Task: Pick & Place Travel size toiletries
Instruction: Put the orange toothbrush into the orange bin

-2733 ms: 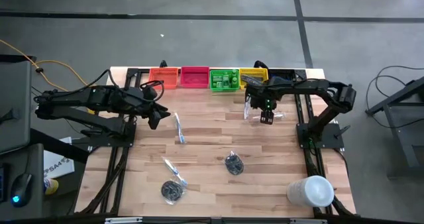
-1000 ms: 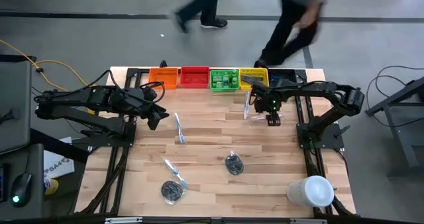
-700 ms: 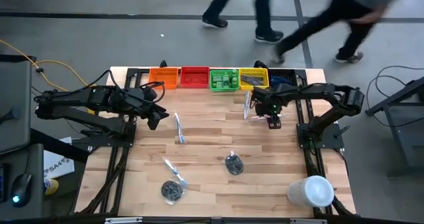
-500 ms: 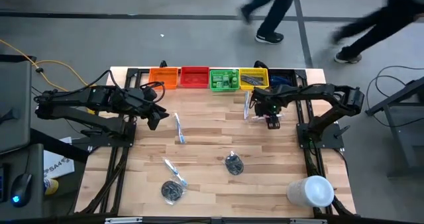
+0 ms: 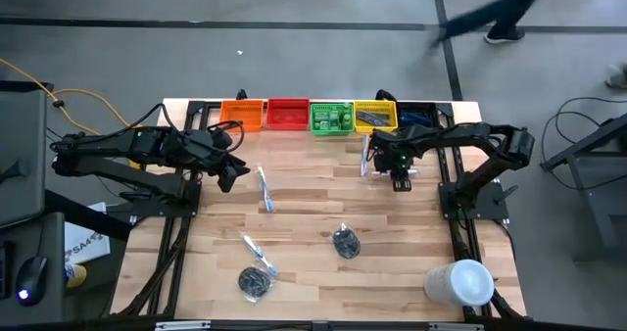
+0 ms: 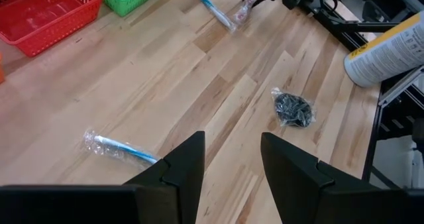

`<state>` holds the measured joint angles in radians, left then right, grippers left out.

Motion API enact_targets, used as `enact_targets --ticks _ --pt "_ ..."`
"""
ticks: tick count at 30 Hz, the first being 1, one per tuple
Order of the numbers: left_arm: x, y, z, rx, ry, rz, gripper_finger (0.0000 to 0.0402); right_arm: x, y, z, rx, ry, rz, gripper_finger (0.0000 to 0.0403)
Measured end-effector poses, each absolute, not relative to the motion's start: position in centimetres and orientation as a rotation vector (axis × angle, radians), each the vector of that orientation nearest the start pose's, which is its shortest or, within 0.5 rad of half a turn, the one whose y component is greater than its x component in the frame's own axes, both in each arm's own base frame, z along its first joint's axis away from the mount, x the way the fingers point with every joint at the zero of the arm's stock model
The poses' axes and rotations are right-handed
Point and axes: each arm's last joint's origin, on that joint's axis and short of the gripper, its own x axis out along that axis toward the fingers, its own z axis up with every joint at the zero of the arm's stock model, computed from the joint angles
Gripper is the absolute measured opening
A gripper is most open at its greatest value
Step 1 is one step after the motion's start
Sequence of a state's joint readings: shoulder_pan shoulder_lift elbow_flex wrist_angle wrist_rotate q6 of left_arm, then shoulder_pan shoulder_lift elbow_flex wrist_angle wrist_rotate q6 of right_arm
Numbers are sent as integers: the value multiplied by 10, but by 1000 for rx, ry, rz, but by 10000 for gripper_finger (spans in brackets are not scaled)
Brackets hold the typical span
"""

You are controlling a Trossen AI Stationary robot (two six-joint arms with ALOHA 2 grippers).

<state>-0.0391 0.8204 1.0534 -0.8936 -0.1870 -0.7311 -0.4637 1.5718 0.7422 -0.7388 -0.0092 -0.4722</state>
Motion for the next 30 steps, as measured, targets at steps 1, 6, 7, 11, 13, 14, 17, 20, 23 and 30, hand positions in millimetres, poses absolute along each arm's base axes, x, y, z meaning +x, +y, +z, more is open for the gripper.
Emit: enact_targets --ticks 1,6,7,11,13,14,17,20,23,30 --pt "141 0 352 -630 574 371 149 206 -103 130 -3 1569 3 110" --pt "141 -1 352 -634 579 360 149 205 -102 130 45 1576 -44 62" --pt "141 -1 352 -634 579 359 149 205 -102 131 60 1576 -49 50" --pt "141 -1 352 -634 578 360 149 206 -100 134 113 1567 -85 41" --pt "141 -1 352 -631 579 359 149 205 -98 139 163 1568 -70 41" --pt "141 -1 353 -625 579 357 149 206 -97 143 172 1566 -62 41" --pt "141 -1 353 -618 573 352 149 214 -102 160 182 1512 -110 41" --pt "141 0 353 -604 564 367 149 216 -103 177 213 1503 -133 41" --pt "141 0 353 -597 568 376 149 218 -103 195 213 1456 -153 41" --pt "140 2 352 -574 557 428 149 224 -104 236 223 1277 -165 41"
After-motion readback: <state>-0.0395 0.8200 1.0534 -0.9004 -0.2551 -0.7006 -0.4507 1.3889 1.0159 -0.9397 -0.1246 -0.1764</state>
